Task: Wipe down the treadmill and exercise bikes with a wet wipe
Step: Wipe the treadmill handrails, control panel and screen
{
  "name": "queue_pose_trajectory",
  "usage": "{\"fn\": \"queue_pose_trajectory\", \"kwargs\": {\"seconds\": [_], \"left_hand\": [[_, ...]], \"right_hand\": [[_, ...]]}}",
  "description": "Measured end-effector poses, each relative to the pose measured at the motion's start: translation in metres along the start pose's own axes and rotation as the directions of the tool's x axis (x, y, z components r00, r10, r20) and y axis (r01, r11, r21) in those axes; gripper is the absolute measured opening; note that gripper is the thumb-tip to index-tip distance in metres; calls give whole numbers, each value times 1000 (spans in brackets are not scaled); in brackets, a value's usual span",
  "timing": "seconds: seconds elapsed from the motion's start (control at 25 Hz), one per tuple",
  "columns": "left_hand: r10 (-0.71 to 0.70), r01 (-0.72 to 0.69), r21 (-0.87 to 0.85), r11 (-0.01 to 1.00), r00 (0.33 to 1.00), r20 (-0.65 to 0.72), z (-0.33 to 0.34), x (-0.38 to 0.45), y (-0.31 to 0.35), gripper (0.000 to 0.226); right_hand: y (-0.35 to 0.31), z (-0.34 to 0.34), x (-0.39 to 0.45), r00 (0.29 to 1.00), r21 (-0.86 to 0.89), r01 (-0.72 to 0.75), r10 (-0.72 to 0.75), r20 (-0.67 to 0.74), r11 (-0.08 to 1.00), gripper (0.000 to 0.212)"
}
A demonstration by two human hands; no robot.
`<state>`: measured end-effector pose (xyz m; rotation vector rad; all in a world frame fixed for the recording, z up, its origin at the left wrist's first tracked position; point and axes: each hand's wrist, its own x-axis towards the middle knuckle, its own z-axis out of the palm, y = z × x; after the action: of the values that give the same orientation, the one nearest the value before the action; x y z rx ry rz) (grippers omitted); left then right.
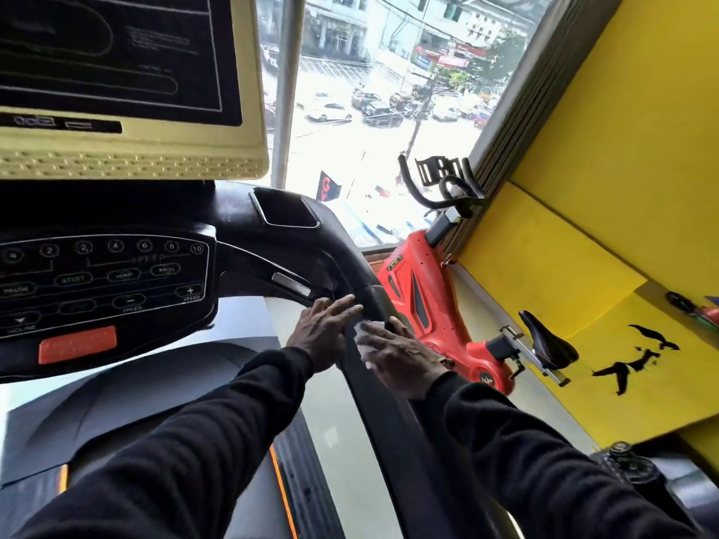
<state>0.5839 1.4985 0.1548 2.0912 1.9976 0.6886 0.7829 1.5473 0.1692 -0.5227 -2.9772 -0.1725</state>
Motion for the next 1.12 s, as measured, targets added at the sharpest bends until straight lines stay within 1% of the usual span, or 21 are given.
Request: {"fn": "queue_pose_trajectory", "kwargs": {"seconds": [0.04, 0.08, 0.12, 0.2, 0.24, 0.32, 0.36, 0.4, 0.44, 0.48, 0.52, 0.56, 0.6, 0.68, 0.72, 0.76, 0.88, 0.92, 1.0, 1.08, 1.12], "left_hand": [[-19, 19, 20, 1000, 1000, 20, -3, 0, 3, 84], [-37, 36, 35, 999, 999, 30, -4, -1, 3, 84], [-57, 55, 53, 997, 998, 34, -4, -3, 2, 81], [-99, 94, 104, 990, 994, 42, -6, -6, -3, 70], [-110, 103, 125, 987, 993, 49, -6, -7, -7, 68], [-126, 115, 142, 983, 990, 71, -7, -8, -9, 66], [-127, 115, 148, 982, 989, 72, -9, -8, -9, 64], [-117, 106, 154, 982, 991, 61, -12, -6, -8, 63], [-99, 91, 159, 983, 994, 44, -16, -3, -10, 62], [-84, 77, 165, 983, 996, 34, -20, 0, -13, 61], [-74, 66, 178, 982, 996, 44, -23, 3, -16, 59], [-69, 55, 194, 980, 996, 63, -25, 5, -20, 56], [-64, 46, 211, 976, 995, 77, -26, 6, -23, 55], [-32, 9, 242, 970, 995, 92, -24, 9, -29, 54], [-8, -19, 266, 964, 995, 100, -24, 12, -32, 54], [13, -47, 295, 954, 993, 115, -25, 15, -35, 55], [33, -104, 330, 938, 976, 214, -37, 34, -54, 64], [38, -123, 335, 934, 968, 250, -41, 40, -60, 64], [79, -188, 344, 920, 948, 309, -47, 48, -69, 64], [140, -254, 341, 905, 935, 325, -50, 52, -74, 64], [176, -288, 344, 894, 930, 323, -50, 54, -77, 64]], "right_hand": [[4, 5, 3, 1000, 28, -21, 20, 16, 999, 19], [10, 9, 2, 999, 82, -22, 19, 37, 996, 15], [15, 12, -2, 998, 118, 10, -17, 55, 993, 8], [22, 15, -3, 994, 51, 98, -100, 36, 994, 8], [23, 12, 4, 995, 20, 102, -103, 14, 995, 5], [19, 6, 20, 999, 1, 38, -38, -27, 999, 21], [17, 6, 25, 1000, -5, 8, -8, -30, 1000, 25], [17, 7, 26, 999, -21, 14, -15, -32, 1000, 24], [19, 7, 25, 999, -30, 34, -35, -10, 999, 18], [22, 8, 21, 997, -27, 76, -77, -19, 997, 10], [24, 7, 19, 995, -7, 104, -104, -9, 995, 5], [24, 5, 21, 993, -4, 117, -117, -9, 993, 6], [22, 0, 27, 996, -11, 89, -89, -8, 996, 11], [19, -1, 44, 999, -40, -19, 17, -48, 999, 27], [17, -1, 47, 997, -52, -56, 53, -62, 997, 31], [15, 1, 45, 997, -62, -60, 56, -55, 996, 31], [10, 4, 33, 996, -64, 18, -23, -80, 998, 23], [7, 1, 36, 996, -64, 3, -9, -86, 998, 23], [7, -1, 54, 990, -93, -110, 101, -97, 990, 29], [5, 3, 72, 973, -131, -225, 214, -91, 966, 33], [2, 9, 73, 963, -115, -262, 252, -95, 958, 32]]}}
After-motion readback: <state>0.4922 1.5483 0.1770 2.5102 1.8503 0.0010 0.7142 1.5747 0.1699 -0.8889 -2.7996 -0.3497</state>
